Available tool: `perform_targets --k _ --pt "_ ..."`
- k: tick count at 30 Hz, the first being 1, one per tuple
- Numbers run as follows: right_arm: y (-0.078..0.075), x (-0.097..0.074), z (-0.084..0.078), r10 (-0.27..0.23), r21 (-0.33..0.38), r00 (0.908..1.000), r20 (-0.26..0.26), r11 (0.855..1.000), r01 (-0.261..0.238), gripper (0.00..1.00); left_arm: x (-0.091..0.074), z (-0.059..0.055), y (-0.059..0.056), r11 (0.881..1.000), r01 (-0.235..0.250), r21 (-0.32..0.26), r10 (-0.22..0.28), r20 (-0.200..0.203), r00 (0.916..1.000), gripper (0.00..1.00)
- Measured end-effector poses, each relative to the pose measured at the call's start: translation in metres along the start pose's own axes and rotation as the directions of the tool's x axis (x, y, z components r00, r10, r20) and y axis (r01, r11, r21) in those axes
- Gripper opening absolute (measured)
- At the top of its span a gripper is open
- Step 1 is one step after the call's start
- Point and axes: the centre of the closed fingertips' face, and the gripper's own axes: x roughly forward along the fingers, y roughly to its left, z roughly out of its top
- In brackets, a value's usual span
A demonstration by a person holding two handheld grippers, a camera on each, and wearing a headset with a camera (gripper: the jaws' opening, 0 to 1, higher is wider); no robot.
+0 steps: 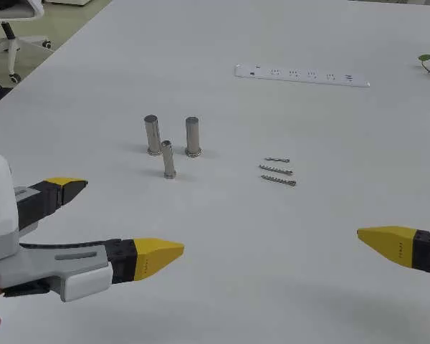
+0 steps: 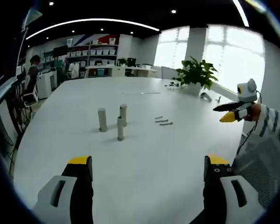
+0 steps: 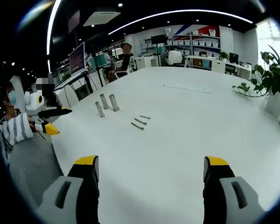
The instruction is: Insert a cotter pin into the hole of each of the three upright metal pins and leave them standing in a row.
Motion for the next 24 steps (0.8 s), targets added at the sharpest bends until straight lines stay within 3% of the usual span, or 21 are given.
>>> perform_targets --k 9,12,20,24 --pt "0.001 0.000 0.005 0.001 -0.006 1.0000 0.007 1.000 -0.001 0.91 0.000 0.001 0.000 1.000 0.005 0.006 -0.005 -0.002 1.0000 0.93" --pt "0.001 0.000 0.005 0.003 -0.008 1.0000 0.005 1.000 -0.003 0.91 0.001 0.002 0.001 1.000 -0.001 -0.019 0.001 0.007 1.0000 0.98" --pt "0.000 0.000 0.005 0.002 -0.010 1.0000 0.001 1.000 -0.002 0.91 0.002 0.005 0.002 1.000 -0.002 -0.001 0.002 0.012 0.9999 0.99" --pt "-0.001 0.000 0.005 0.000 -0.008 1.0000 -0.001 1.000 0.000 0.91 0.003 0.013 -0.005 0.999 0.035 -0.020 -0.034 0.049 0.9982 0.99"
